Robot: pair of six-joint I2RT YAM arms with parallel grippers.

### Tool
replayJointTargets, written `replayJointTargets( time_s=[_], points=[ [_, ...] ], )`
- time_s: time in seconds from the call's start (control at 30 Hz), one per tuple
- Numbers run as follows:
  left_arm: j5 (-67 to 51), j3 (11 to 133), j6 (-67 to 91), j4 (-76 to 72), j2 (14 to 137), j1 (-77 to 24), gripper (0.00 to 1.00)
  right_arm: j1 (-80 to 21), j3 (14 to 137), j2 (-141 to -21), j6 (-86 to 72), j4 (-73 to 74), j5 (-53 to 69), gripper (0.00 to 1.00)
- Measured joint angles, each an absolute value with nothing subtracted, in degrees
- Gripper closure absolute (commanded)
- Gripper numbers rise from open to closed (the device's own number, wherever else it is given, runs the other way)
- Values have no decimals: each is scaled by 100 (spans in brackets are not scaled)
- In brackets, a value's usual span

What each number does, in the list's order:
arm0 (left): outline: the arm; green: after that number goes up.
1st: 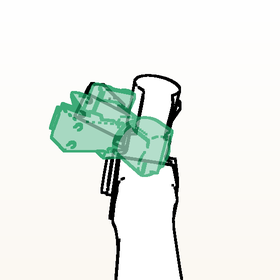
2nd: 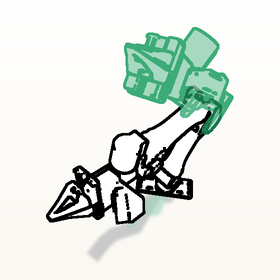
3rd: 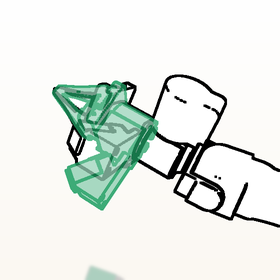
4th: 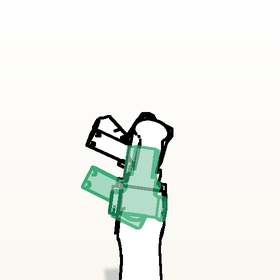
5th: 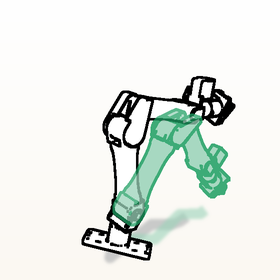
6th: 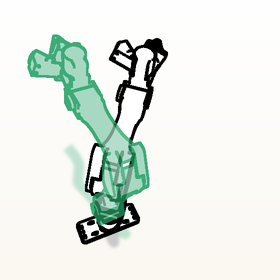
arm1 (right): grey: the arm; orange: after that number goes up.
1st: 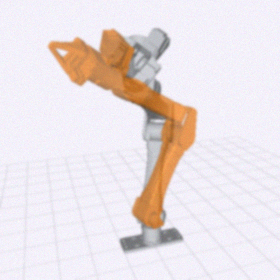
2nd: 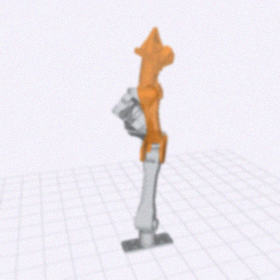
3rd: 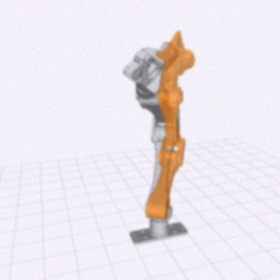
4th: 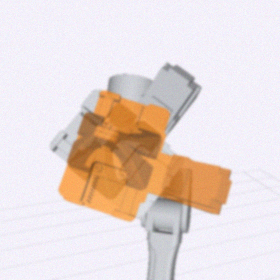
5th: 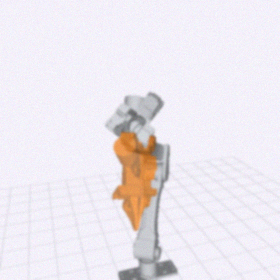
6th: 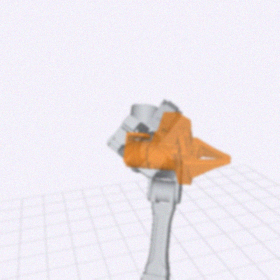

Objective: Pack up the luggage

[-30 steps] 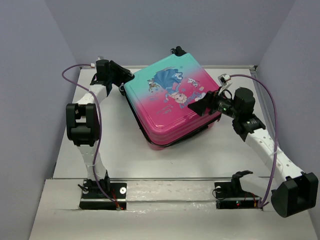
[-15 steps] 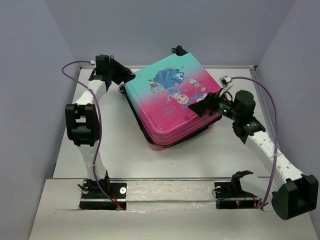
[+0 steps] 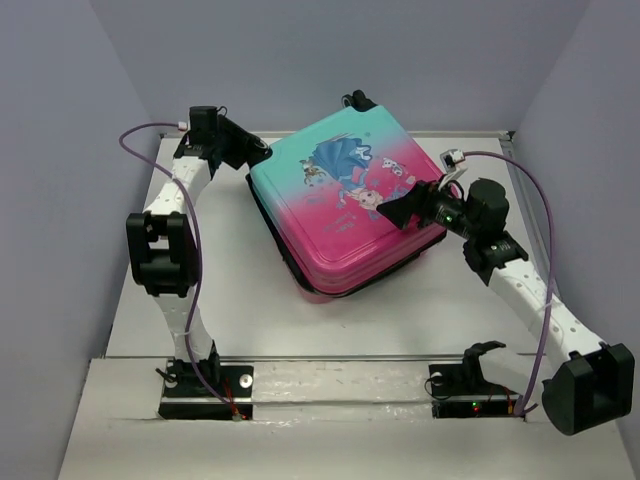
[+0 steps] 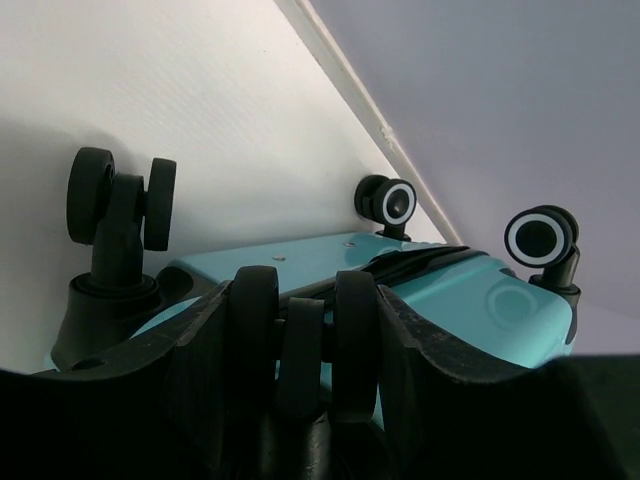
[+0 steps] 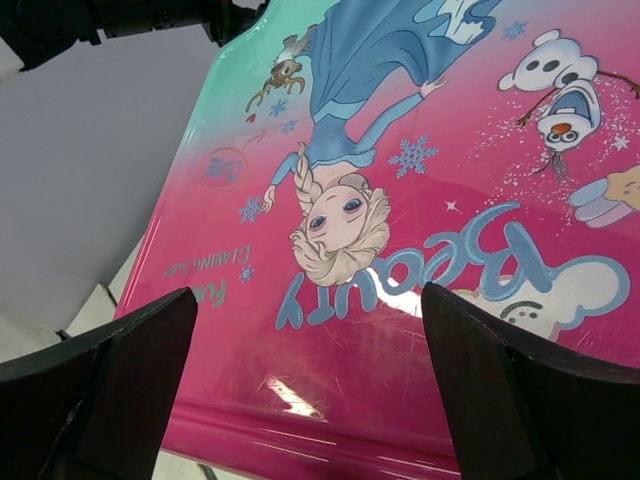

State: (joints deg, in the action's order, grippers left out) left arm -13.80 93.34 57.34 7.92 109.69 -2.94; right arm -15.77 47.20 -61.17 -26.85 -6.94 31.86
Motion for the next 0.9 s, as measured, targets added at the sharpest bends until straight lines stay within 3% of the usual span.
replayJointTargets(
  time_s=[0.17,0.37,0.47,0.73,0.9],
  points=[
    [-1192,9625,5645,1135,10932,-388,94,-1577,4779,-6224,-2685,-777,3155,0],
    [-1059,8053,6080,-462,10171,-384,94,-1577,4797,-6305,-2681,-867,3070,0],
    [-1107,7981,6274,-670,10151,-362,94,-1577,4797,-6311,-2672,-904,3013,0],
    [-1584,11190,6018,543,10748,-480,94,-1564,5170,-6342,-2644,-982,2880,0],
    [-1929,11480,6152,738,10639,-526,94,-1540,5419,-6230,-2624,-884,2779,0]
  ],
)
